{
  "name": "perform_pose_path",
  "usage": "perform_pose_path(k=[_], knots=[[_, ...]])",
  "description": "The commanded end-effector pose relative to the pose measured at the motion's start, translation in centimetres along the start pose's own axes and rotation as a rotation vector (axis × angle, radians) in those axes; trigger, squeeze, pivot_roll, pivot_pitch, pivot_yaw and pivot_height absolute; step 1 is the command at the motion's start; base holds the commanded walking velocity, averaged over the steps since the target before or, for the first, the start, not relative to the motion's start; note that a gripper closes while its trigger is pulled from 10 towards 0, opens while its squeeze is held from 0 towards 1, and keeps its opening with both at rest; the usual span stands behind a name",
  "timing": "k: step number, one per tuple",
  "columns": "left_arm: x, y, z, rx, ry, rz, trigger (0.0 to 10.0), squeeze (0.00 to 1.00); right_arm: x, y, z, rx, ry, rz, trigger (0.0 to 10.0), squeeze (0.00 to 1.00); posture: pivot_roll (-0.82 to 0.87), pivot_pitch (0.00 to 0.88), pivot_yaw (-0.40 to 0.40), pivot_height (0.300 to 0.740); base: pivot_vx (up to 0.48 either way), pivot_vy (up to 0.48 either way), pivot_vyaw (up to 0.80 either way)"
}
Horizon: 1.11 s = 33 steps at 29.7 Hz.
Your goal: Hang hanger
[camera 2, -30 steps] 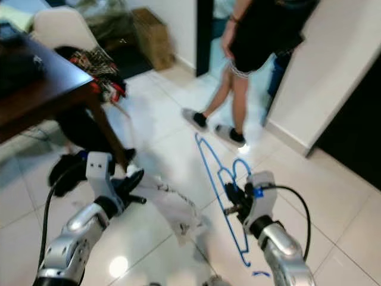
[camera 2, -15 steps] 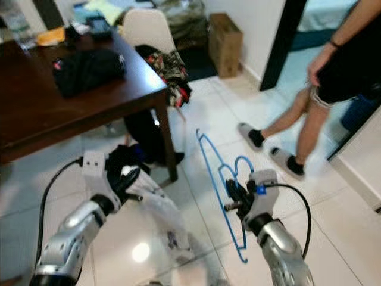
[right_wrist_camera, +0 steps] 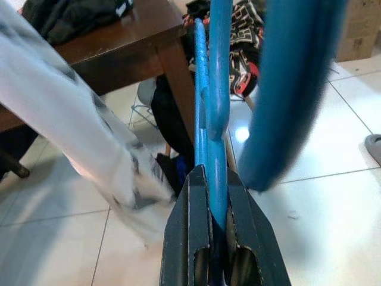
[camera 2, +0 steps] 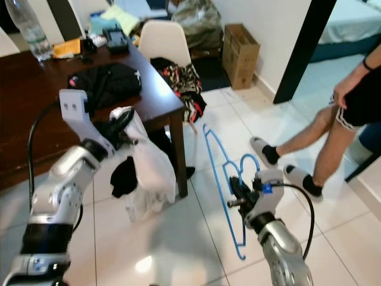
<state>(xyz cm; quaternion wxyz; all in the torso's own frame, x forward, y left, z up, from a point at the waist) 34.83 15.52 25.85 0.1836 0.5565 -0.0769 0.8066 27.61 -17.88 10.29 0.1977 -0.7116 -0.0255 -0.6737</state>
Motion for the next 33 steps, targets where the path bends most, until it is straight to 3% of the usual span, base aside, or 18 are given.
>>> perform_pose_path(k=[1,2,3,5,7,8,9,10,12,13,15,33], knots=[[2.8,0.5,0.6,-0.047,0.094,0.012,10.0,0.0,-0.5,0.4,-0.4,-0.02,-0.017,0.012,10.0,0.0,0.03,0.15,0.015,0.74,0.398,0.0,0.0],[2.8,0.5,0.6,-0.047,0.094,0.012,10.0,0.0,-0.5,0.4,-0.4,-0.02,-0.017,0.012,10.0,0.0,0.03,0.15,0.015,0.74,0.398,0.0,0.0],[5.4,0.2,1.3,-0.06,0.167,0.036,10.0,0.0,-0.5,0.4,-0.4,-0.022,-0.015,0.012,10.0,0.0,0.03,0.149,0.017,0.74,0.398,0.0,0.0],[5.4,0.2,1.3,-0.06,0.167,0.036,10.0,0.0,-0.5,0.4,-0.4,-0.022,-0.015,0.012,10.0,0.0,0.03,0.149,0.017,0.74,0.398,0.0,0.0],[12.0,-1.4,2.7,-0.072,0.337,0.048,10.0,0.0,-0.5,0.5,-0.3,-0.027,-0.014,0.014,10.0,0.0,0.03,0.148,0.019,0.74,0.398,0.0,0.0],[12.0,-1.4,2.7,-0.072,0.337,0.048,10.0,0.0,-0.5,0.5,-0.3,-0.027,-0.014,0.014,10.0,0.0,0.03,0.148,0.019,0.74,0.398,0.0,0.0],[15.2,-2.1,3.2,-0.082,0.41,0.078,10.0,0.0,-0.5,0.5,-0.2,-0.029,-0.014,0.015,10.0,0.0,0.04,0.148,0.022,0.74,0.398,0.0,0.0],[15.2,-2.1,3.2,-0.082,0.41,0.078,10.0,0.0,-0.5,0.5,-0.2,-0.029,-0.014,0.015,10.0,0.0,0.04,0.148,0.022,0.74,0.398,0.0,0.0],[19.7,-3.0,3.6,-0.09,0.494,0.146,10.0,0.0,-0.5,0.5,-0.2,-0.031,-0.011,0.018,10.0,0.0,0.04,0.148,0.028,0.74,0.394,0.0,0.0],[19.7,-3.0,3.6,-0.09,0.494,0.146,10.0,0.0,-0.5,0.5,-0.2,-0.031,-0.011,0.018,10.0,0.0,0.04,0.148,0.028,0.74,0.394,0.0,0.0],[21.7,-3.8,3.8,-0.075,0.52,0.198,10.0,0.0,-0.5,0.5,-0.2,-0.036,-0.007,0.023,10.0,0.0,0.04,0.148,0.033,0.74,0.394,0.0,0.0],[23.9,-7.5,3.9,0.061,0.508,0.277,10.0,0.0,-0.6,0.5,-0.4,-0.039,0.003,0.028,10.0,0.0,0.04,0.157,0.037,0.74,0.398,0.0,0.0]])
Point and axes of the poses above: a point about 5 cm out from each wrist's last joint towards the gripper, its own z axis pointing out of the wrist towards the gripper, its own x axis along the axis of the wrist's last joint, y = z × x, the point moved 1 cm from there along z, pointing out of the wrist towards the gripper, and after that the axes turned 5 degrees about z, right-handed, at the moved point
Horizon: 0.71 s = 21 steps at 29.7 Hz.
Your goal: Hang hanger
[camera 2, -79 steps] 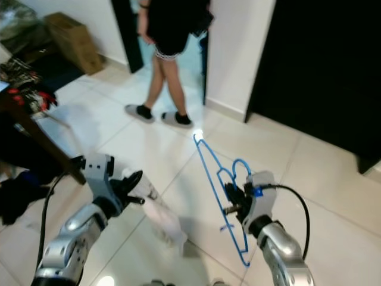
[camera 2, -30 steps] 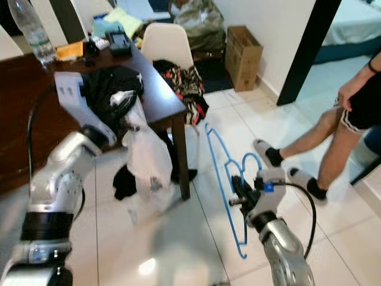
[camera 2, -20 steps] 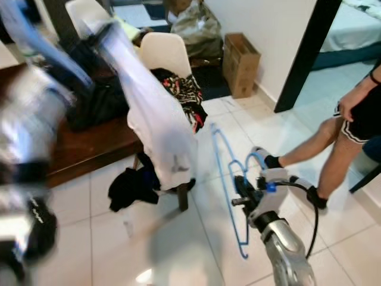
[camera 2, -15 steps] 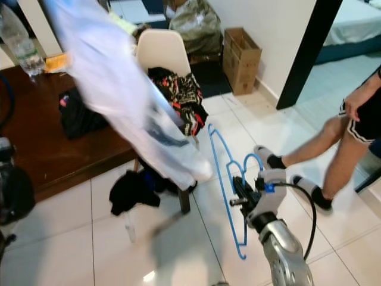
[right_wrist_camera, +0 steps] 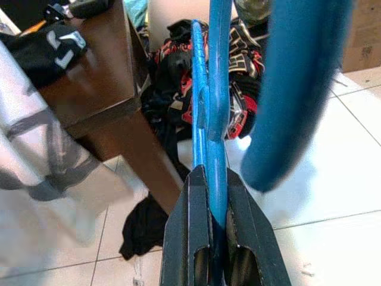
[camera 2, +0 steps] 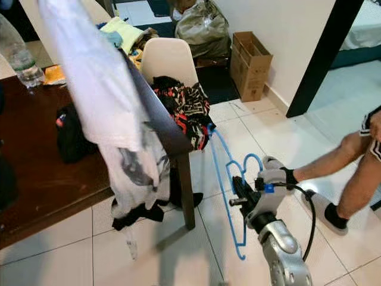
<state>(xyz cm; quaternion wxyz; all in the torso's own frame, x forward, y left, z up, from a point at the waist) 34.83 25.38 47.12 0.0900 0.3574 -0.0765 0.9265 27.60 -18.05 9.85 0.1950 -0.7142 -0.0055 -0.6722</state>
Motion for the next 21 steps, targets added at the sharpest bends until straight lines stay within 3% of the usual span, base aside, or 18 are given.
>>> perform_pose_path(k=[1,4,9,15,18,19,21], knots=[[2.5,-1.3,0.3,0.025,0.064,0.071,10.0,0.0,-0.2,0.2,-0.4,-0.001,0.0,0.0,10.0,0.0,0.04,0.158,0.036,0.74,0.401,0.0,0.0],[2.9,-1.9,0.3,0.039,0.066,0.094,10.0,0.0,-0.2,0.1,-0.5,0.005,0.0,-0.003,10.0,0.0,0.04,0.16,0.036,0.74,0.399,0.0,0.0],[5.3,-4.1,0.0,0.118,0.091,0.182,10.0,0.0,-0.1,-0.2,-0.6,0.025,0.003,-0.014,10.0,0.0,0.04,0.163,0.036,0.74,0.401,0.0,0.79],[4.9,-4.6,-0.3,0.139,0.072,0.198,10.0,0.0,-0.1,0.0,-0.6,0.011,0.004,-0.002,10.0,0.0,0.04,0.164,0.035,0.74,0.399,0.0,0.13],[1.9,-4.9,-0.9,0.148,-0.022,0.216,10.0,0.0,-0.1,0.1,-0.6,0.01,0.002,-0.002,10.0,0.0,0.04,0.165,0.033,0.74,0.389,0.0,0.0],[1.9,-4.9,-0.9,0.148,-0.022,0.216,10.0,0.0,-0.1,0.1,-0.6,0.01,0.002,-0.002,10.0,0.0,0.04,0.165,0.033,0.74,0.375,0.0,0.0],[-1.5,-4.5,-1.6,0.118,-0.137,0.199,10.0,0.0,-0.1,0.1,-0.7,0.008,0.002,-0.002,10.0,0.0,0.03,0.166,0.033,0.74,0.174,0.0,0.0]])
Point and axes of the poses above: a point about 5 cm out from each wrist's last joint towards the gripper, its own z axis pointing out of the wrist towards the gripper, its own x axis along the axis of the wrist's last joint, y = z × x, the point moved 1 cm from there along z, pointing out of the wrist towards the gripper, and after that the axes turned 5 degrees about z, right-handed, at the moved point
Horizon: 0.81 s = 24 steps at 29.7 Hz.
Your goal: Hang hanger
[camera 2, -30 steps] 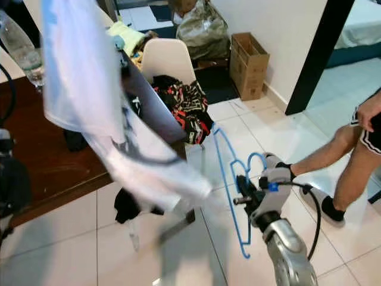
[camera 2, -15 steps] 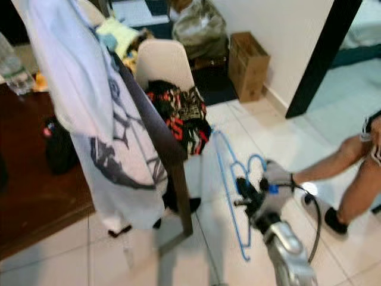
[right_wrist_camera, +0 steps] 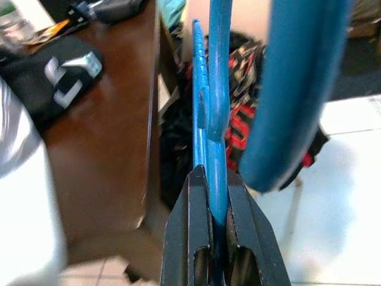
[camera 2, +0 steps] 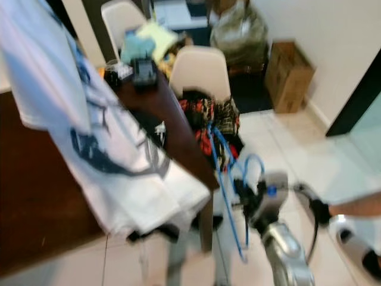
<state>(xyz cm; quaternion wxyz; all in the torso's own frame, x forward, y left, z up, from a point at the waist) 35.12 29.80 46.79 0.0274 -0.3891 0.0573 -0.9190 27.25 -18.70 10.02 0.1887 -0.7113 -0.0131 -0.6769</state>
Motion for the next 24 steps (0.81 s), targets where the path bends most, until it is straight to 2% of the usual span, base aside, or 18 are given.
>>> perform_pose_path(k=[1,3,4,6,7,8,9,10,11,13,15,17,21,22,24], knots=[[-1.7,0.1,-0.5,-0.012,-0.057,0.005,10.0,0.0,-0.4,-0.3,-0.2,0.006,-0.005,0.019,10.0,0.0,0.03,0.166,0.033,0.74,0.0,0.0,0.0],[-5.7,2.0,-1.6,-0.092,-0.19,0.006,10.0,0.0,-0.3,-0.3,-0.2,0.004,-0.005,0.02,10.0,0.0,0.03,0.165,0.031,0.74,0.0,0.0,0.0],[-5.7,2.0,-1.6,-0.092,-0.19,0.006,10.0,0.0,-0.3,-0.3,-0.2,0.004,-0.005,0.02,10.0,0.0,0.03,0.165,0.031,0.74,0.0,0.0,0.0],[-10.9,5.0,-3.8,-0.178,-0.342,0.002,10.0,0.0,-0.3,-0.3,-0.2,0.002,-0.006,0.02,10.0,0.0,0.03,0.166,0.03,0.74,0.0,0.0,0.0],[-12.6,6.1,-4.8,-0.204,-0.392,-0.007,10.0,0.0,-0.3,-0.3,-0.2,0.001,-0.006,0.021,10.0,0.0,0.03,0.165,0.029,0.74,0.0,0.0,0.0],[-12.6,6.1,-4.8,-0.204,-0.392,-0.007,10.0,0.0,-0.3,-0.3,-0.2,0.001,-0.006,0.021,10.0,0.0,0.03,0.165,0.029,0.74,0.0,0.0,0.0],[-14.5,7.6,-6.0,-0.255,-0.46,-0.018,10.0,0.0,-0.3,-0.3,-0.2,0.001,-0.007,0.021,10.0,0.0,0.03,0.166,0.029,0.74,0.0,0.0,0.0],[-16.4,9.7,-7.6,-0.338,-0.52,-0.044,10.0,0.0,-0.3,-0.2,-0.2,0.0,-0.008,0.021,10.0,0.0,0.03,0.166,0.027,0.74,0.0,0.0,0.0],[-16.4,9.7,-7.6,-0.338,-0.52,-0.044,10.0,0.0,-0.3,-0.2,-0.2,0.0,-0.008,0.021,10.0,0.0,0.03,0.166,0.027,0.74,0.0,0.0,0.0],[-18.6,14.2,-10.4,-0.541,-0.575,-0.119,10.0,0.0,-0.3,-0.2,-0.2,-0.001,-0.011,0.023,10.0,0.0,0.03,0.167,0.026,0.74,0.0,0.0,0.0],[-18.3,18.4,-12.7,-0.722,-0.549,-0.236,10.0,0.0,-0.4,-0.1,-0.3,0.0,-0.013,0.025,10.0,0.0,0.03,0.17,0.025,0.74,0.0,0.0,0.0],[-16.8,21.8,-14.6,-0.874,-0.495,-0.377,10.0,0.0,-0.4,-0.1,-0.3,0.001,-0.014,0.029,10.0,0.0,0.03,0.171,0.027,0.74,0.0,0.0,0.0],[-15.8,23.9,-16.1,-0.973,-0.473,-0.465,10.0,0.0,-0.4,-0.2,-0.3,0.001,-0.015,0.033,10.0,0.0,0.03,0.172,0.03,0.74,0.0,0.0,0.0],[-15.8,23.9,-16.1,-0.973,-0.473,-0.465,10.0,0.0,-0.4,-0.2,-0.3,0.001,-0.015,0.033,10.0,0.0,0.03,0.172,0.03,0.74,0.0,0.0,0.0],[-15.7,26.1,-18.8,-1.029,-0.514,-0.499,10.0,0.0,-0.5,-0.2,-0.3,-0.001,-0.014,0.041,10.0,0.0,0.03,0.174,0.038,0.74,0.0,0.0,0.0]])
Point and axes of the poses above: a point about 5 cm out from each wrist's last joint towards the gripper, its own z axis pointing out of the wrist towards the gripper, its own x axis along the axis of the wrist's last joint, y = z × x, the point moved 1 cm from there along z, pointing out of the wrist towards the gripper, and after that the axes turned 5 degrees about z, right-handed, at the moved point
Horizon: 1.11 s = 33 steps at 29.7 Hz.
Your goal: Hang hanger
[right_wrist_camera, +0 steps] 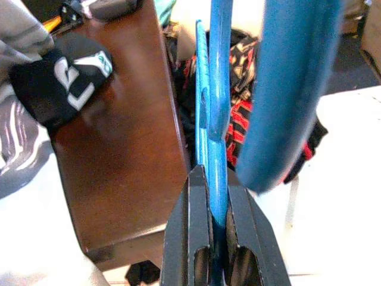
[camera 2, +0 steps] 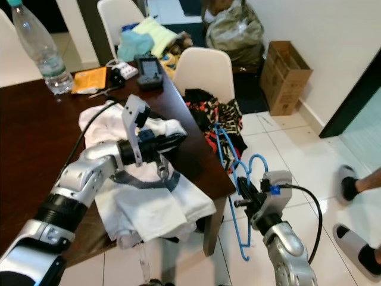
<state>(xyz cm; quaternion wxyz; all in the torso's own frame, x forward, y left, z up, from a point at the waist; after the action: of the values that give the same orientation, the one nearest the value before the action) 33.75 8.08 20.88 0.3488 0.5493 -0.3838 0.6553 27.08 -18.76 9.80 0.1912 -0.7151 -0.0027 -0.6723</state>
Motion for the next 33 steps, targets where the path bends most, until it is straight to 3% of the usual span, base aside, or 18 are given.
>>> perform_pose_path(k=[1,3,6,7,8,9,10,12,16,17,18,20,22,27,30,31,32,33], knots=[[-1.4,1.6,0.4,-0.039,-0.038,-0.043,10.0,0.0,-0.2,-0.3,-0.1,0.011,-0.006,0.021,10.0,0.0,0.03,0.174,0.038,0.74,0.0,0.0,0.0],[-2.4,2.9,0.6,-0.049,-0.057,-0.064,10.0,0.0,-0.3,-0.3,-0.1,0.01,-0.006,0.024,10.0,0.0,0.03,0.174,0.04,0.74,0.0,0.0,0.0],[-2.5,3.1,0.5,-0.047,-0.06,-0.068,10.0,0.0,-0.2,-0.4,-0.1,0.011,-0.005,0.024,10.0,0.0,0.03,0.175,0.041,0.74,0.0,0.0,0.0],[-4.2,2.4,-0.1,0.049,-0.134,-0.081,10.0,0.02,-0.2,-0.4,-0.1,0.011,-0.004,0.03,10.0,0.0,0.03,0.182,0.045,0.74,0.0,0.0,0.0],[-4.2,2.4,-0.1,0.049,-0.134,-0.081,10.0,0.02,-0.2,-0.4,-0.1,0.011,-0.004,0.03,10.0,0.0,0.03,0.182,0.045,0.74,0.0,0.0,0.0],[-5.6,1.6,-0.8,0.14,-0.198,-0.102,10.0,1.0,-0.2,-0.4,-0.1,0.011,-0.002,0.037,10.0,0.0,0.04,0.183,0.045,0.74,0.0,0.0,0.0],[-5.6,1.6,-0.8,0.14,-0.198,-0.102,10.0,1.0,-0.2,-0.4,-0.1,0.011,-0.002,0.037,10.0,0.0,0.04,0.183,0.045,0.74,0.0,0.0,0.0],[-6.6,0.6,-3.0,0.253,-0.294,-0.111,10.0,1.0,-0.2,-0.4,-0.1,0.013,-0.001,0.048,10.0,0.0,0.04,0.188,0.045,0.74,0.0,0.0,0.0],[-5.8,0.1,-4.4,0.253,-0.315,-0.11,10.0,1.0,-0.2,-0.4,-0.1,0.014,-0.001,0.052,10.0,0.0,0.04,0.187,0.049,0.74,0.0,0.0,0.0],[-5.3,0.7,-5.0,0.149,-0.347,-0.06,10.0,1.0,-0.2,-0.4,-0.1,0.014,-0.001,0.053,10.0,0.0,0.04,0.185,0.048,0.74,0.0,0.0,0.0],[-5.3,0.7,-5.0,0.149,-0.347,-0.06,10.0,1.0,-0.2,-0.4,-0.1,0.014,-0.001,0.053,10.0,0.0,0.04,0.185,0.048,0.74,0.0,0.0,0.0],[-4.7,1.7,-6.2,-0.022,-0.403,-0.021,10.0,1.0,-0.2,-0.4,-0.1,0.013,-0.001,0.054,10.0,0.0,0.04,0.184,0.049,0.74,0.0,0.0,0.0],[-3.9,1.9,-7.0,-0.093,-0.412,-0.012,10.0,1.0,-0.2,-0.5,-0.1,0.013,-0.001,0.056,10.0,0.0,0.04,0.185,0.05,0.74,0.0,0.0,0.0],[-0.8,1.7,-8.4,-0.188,-0.353,0.023,10.0,1.0,-0.2,-0.5,0.0,0.013,0.001,0.06,10.0,0.0,0.04,0.187,0.049,0.74,0.0,0.0,0.0],[2.5,2.1,-8.4,-0.219,-0.195,0.019,10.0,1.0,-0.1,-0.4,-0.1,0.012,0.003,0.061,10.0,0.0,0.04,0.188,0.046,0.74,0.0,0.0,0.0],[2.5,2.1,-8.4,-0.219,-0.195,0.019,10.0,1.0,-0.1,-0.4,-0.1,0.012,0.003,0.061,10.0,0.0,0.04,0.188,0.046,0.74,0.0,0.0,0.0],[3.3,1.7,-7.9,-0.165,-0.132,0.011,10.0,0.36,-0.1,-0.3,-0.1,0.011,0.003,0.061,10.0,0.0,0.04,0.189,0.044,0.74,0.0,0.0,0.0],[3.7,1.3,-7.6,-0.124,-0.094,0.001,10.0,0.36,-0.1,-0.3,-0.1,0.01,0.003,0.061,10.0,0.0,0.04,0.19,0.044,0.74,0.0,0.0,0.0]])
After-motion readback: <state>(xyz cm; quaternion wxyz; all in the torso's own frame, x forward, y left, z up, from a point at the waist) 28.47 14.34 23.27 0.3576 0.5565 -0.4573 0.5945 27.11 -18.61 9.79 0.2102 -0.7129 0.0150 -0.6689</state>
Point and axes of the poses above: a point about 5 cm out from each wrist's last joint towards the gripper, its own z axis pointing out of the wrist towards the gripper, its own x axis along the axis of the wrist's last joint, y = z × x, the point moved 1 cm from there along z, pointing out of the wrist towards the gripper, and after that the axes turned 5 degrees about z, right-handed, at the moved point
